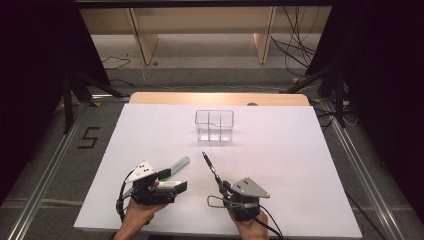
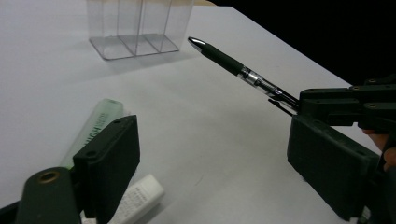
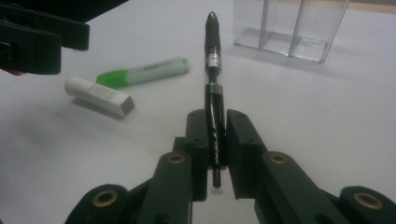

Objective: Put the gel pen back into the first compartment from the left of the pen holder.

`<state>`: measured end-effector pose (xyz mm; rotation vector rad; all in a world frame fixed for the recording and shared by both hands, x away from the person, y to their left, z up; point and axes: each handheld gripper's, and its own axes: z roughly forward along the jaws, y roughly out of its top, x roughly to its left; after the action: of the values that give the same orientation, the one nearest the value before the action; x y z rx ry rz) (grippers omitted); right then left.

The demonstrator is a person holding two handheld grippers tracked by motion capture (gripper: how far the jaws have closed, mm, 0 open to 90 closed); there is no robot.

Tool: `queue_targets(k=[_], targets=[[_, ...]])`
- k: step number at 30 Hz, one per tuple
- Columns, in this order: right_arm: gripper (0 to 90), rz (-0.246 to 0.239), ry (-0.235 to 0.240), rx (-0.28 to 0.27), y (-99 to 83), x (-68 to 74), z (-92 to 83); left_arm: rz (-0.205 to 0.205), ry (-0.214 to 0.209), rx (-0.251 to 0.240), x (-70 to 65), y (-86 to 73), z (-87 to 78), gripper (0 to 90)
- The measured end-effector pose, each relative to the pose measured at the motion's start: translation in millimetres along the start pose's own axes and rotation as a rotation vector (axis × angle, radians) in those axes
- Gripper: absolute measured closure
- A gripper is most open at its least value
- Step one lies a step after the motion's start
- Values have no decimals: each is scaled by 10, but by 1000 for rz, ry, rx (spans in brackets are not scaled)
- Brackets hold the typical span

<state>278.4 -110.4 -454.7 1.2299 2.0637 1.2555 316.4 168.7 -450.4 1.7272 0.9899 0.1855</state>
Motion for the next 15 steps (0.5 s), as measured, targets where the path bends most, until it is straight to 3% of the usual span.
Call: queue_targets(k=[11,15], targets=[[805,-48,12,-68,7,29,-96,-95,-82,-7,-97,134,108,173],[805,-70,12,-99,13,65,-131,-156,-116,-14,-106,195,140,175]])
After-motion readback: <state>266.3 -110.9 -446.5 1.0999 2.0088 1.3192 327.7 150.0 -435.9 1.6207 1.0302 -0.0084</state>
